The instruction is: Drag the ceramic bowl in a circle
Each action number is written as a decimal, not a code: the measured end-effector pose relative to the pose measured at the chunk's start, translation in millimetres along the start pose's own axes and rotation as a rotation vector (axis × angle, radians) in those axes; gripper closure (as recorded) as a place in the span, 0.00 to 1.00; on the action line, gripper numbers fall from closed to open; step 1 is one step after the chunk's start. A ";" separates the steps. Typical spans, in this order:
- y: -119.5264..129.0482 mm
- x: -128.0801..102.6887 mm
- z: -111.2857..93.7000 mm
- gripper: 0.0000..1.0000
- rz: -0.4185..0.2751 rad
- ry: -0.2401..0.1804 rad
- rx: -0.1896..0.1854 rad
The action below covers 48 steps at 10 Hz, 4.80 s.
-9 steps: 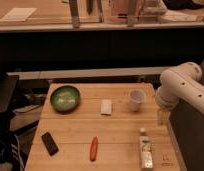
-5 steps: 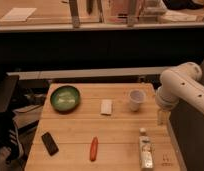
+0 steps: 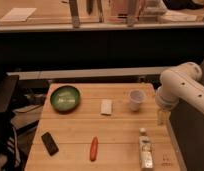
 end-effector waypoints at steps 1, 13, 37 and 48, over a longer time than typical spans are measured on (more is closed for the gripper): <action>0.0 0.0 0.0 0.20 0.000 0.000 0.000; -21.3 -46.5 -1.1 0.20 -0.116 0.045 0.031; -97.0 -248.8 -5.0 0.20 -0.647 0.115 0.201; -118.7 -310.4 20.1 0.20 -0.807 0.061 0.265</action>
